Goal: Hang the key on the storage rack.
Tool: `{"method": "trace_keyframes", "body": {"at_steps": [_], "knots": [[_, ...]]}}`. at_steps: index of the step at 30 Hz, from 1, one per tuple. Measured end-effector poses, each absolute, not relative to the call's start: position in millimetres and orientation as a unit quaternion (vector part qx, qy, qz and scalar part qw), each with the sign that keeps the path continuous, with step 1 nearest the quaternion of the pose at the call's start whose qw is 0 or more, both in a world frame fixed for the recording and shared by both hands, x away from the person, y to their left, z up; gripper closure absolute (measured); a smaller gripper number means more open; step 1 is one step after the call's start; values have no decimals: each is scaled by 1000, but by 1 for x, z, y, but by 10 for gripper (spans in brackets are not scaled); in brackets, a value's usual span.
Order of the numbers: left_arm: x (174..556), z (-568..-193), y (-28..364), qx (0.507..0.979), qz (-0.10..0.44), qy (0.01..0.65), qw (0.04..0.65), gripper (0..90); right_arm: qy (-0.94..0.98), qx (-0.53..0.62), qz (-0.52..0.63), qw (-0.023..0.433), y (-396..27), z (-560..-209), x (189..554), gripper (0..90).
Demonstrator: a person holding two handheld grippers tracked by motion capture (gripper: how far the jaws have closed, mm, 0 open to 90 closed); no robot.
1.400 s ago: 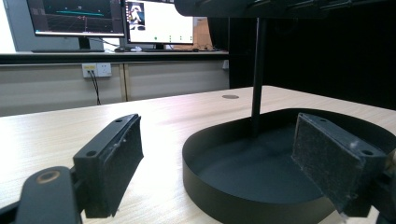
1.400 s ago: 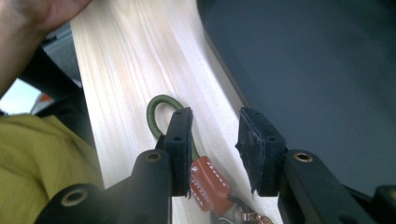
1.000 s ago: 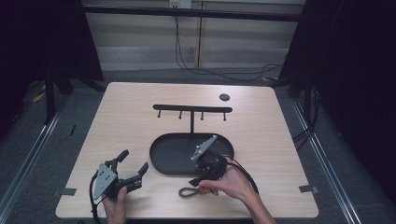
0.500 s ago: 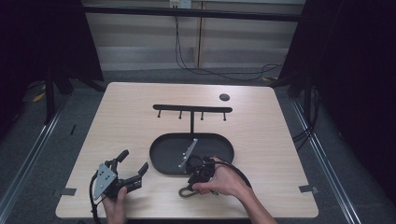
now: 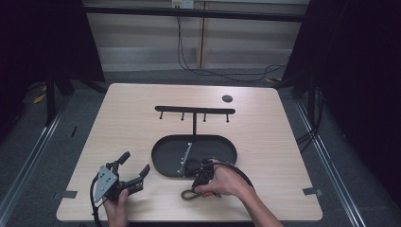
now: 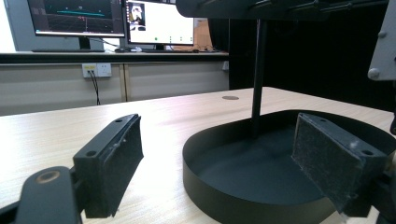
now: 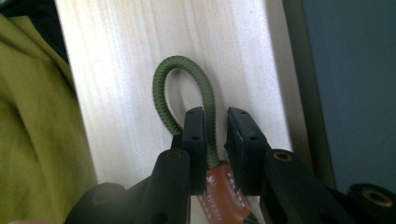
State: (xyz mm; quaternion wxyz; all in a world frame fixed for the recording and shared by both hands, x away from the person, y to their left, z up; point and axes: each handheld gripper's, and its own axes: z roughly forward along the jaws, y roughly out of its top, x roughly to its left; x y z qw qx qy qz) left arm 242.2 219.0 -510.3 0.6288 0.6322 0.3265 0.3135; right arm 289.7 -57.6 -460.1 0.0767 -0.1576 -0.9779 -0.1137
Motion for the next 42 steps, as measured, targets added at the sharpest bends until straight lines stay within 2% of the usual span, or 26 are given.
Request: {"method": "trace_keyframes", "body": {"at_steps": [9,31,38,42], "knots": [[242,-510,219,631,313,326,630,158,-981,-155,-99,67,-55,-463,289,831],[242,-510,218,632,313,327,629,158,-983,-154,-77,56,-48,-465,289,828],[242,-510,218,632,314,327,629,158,-984,-162,-63,33,-41,-465,284,854],[242,-510,218,633,314,325,628,158,-982,-174,-61,46,-42,-465,287,856]]}}
